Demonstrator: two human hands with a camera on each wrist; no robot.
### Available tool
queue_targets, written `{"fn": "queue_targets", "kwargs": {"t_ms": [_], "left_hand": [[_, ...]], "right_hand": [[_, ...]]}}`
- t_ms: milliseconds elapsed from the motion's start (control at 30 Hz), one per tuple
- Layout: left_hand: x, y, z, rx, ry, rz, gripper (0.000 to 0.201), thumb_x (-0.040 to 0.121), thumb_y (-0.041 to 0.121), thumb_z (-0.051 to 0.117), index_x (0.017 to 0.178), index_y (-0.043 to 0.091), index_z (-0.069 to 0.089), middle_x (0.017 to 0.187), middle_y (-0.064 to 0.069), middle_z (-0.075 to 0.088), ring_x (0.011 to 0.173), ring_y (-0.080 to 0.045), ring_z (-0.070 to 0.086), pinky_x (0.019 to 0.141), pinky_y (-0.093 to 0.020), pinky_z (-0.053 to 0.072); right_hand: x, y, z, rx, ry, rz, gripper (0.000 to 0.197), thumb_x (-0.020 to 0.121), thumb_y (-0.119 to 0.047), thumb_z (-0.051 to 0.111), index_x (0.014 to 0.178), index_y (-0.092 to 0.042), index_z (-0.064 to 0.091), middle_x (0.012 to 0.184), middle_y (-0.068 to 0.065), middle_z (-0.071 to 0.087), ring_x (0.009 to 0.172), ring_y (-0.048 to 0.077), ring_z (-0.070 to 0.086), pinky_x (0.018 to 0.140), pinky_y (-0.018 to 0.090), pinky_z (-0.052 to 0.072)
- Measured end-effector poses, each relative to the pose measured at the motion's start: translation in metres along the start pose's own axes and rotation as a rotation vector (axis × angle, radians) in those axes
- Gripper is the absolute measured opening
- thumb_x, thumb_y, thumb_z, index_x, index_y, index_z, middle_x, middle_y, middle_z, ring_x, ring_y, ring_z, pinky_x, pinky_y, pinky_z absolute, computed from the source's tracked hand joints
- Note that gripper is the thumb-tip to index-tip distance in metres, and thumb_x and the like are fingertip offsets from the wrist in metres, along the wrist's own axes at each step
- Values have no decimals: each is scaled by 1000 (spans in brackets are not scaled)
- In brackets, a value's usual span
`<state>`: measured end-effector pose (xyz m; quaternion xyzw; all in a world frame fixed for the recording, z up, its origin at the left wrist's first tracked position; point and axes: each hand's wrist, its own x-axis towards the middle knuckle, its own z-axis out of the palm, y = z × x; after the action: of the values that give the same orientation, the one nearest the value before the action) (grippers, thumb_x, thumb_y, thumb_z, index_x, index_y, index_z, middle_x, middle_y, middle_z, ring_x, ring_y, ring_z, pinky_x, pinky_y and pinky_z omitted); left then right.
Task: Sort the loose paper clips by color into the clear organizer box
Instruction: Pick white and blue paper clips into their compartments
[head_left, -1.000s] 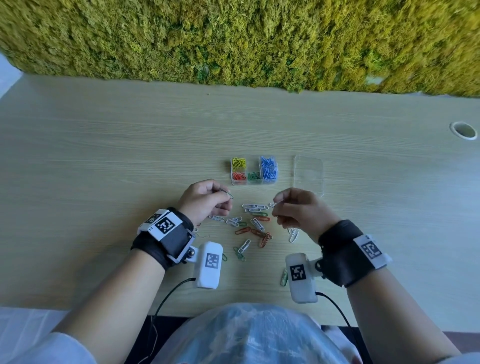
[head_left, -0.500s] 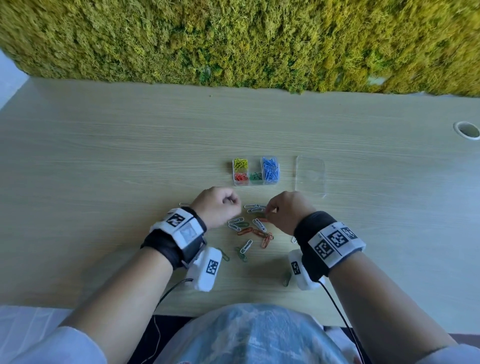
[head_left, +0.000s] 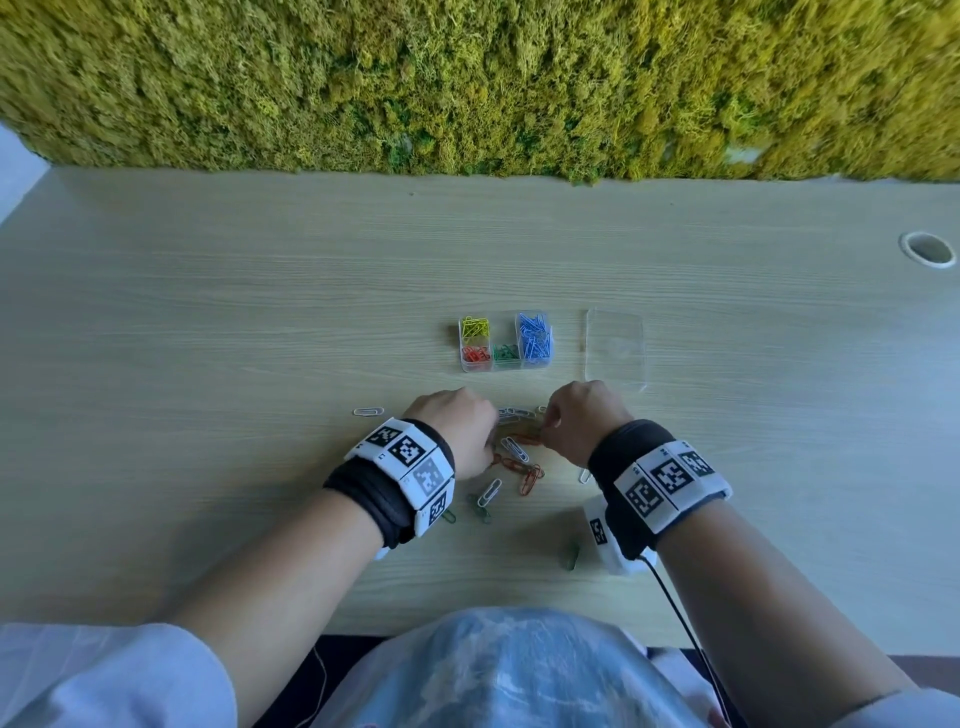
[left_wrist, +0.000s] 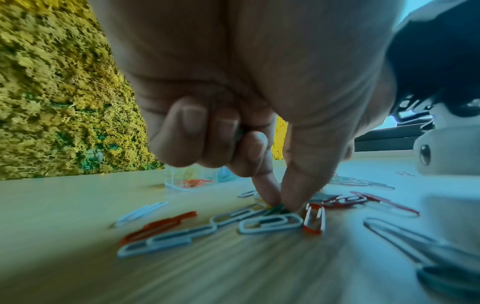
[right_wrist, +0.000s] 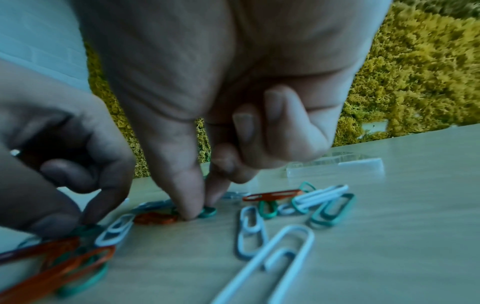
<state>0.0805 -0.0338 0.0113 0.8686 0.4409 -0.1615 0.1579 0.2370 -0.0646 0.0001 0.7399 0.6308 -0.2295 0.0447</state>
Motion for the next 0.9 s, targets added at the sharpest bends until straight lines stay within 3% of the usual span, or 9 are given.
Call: {"fn": "queue_targets", "kwargs": {"t_ms": [200, 300, 367, 433, 533, 600, 667, 733, 900], "left_hand": [[2, 4, 5, 31, -40, 10, 13, 84, 24, 60, 88, 14, 67, 90, -6, 67, 80, -24, 63, 73, -35, 56], [4, 3, 4, 14, -50, -3, 16, 81, 28, 63, 88, 14, 66, 89, -6, 66, 81, -25, 63, 72, -34, 55], [4, 2, 1, -36, -57, -5, 15, 80, 28, 64, 86, 15, 66, 89, -5, 66, 82, -24, 62, 72, -33, 53], [1, -1, 0, -189, -47, -20, 12, 79, 29, 64, 77, 18, 61, 84, 0, 63, 76, -18, 59, 66, -28, 49], [-3, -7, -1, -550, -47, -80, 16, 83, 25, 57, 70, 19, 50, 70, 4, 51, 60, -13, 45, 55, -24, 37], [-4, -9, 0, -964, -119, -120, 21, 87, 11, 47, 67, 16, 44, 62, 1, 43, 53, -13, 39, 49, -22, 31], [-4, -10, 1, -1313, -153, -157, 28, 86, -2, 37, 64, 15, 40, 58, 1, 38, 44, -10, 35, 40, -18, 24], [-2, -10, 0, -1404, -152, -193, 31, 86, -5, 31, 64, 15, 37, 56, 2, 35, 37, -6, 31, 36, -12, 20], [4, -7, -2, -1235, -139, -264, 27, 86, -2, 33, 71, 18, 43, 61, 1, 37, 44, -11, 26, 38, -9, 17]], "right_hand": [[-1, 0, -3, -46, -46, -8, 28, 88, -30, 57, 101, -7, 67, 102, 8, 67, 92, 20, 64, 79, 28, 56], [-4, -3, -6, -61, -88, -13, 33, 86, -35, 59, 98, -5, 67, 100, 9, 68, 83, 18, 60, 77, 29, 55], [-7, -3, -8, -8, -87, -8, 37, 85, -38, 59, 93, -3, 67, 94, 8, 67, 75, 18, 55, 70, 29, 53], [-10, 1, -10, 160, -74, 4, 32, 84, -38, 61, 82, -6, 62, 79, 6, 62, 67, 17, 52, 57, 27, 46], [-10, 7, -13, 656, -88, 27, 16, 85, -16, 58, 70, -10, 53, 64, 4, 58, 56, 18, 51, 52, 25, 42], [-10, 10, -15, 936, -104, 51, 18, 83, -2, 55, 68, -9, 49, 59, 7, 59, 51, 19, 49, 49, 27, 43], [-8, 11, -18, 1056, -137, 39, 22, 82, 5, 54, 68, -10, 46, 62, 11, 62, 50, 20, 51, 48, 27, 43], [-4, 10, -20, 1096, -195, 9, 26, 83, 11, 53, 70, -10, 45, 67, 15, 64, 50, 19, 54, 47, 27, 43], [3, 5, -22, 1164, -346, 0, 25, 84, 13, 53, 82, -11, 46, 74, 15, 67, 47, 17, 56, 46, 25, 42]]}}
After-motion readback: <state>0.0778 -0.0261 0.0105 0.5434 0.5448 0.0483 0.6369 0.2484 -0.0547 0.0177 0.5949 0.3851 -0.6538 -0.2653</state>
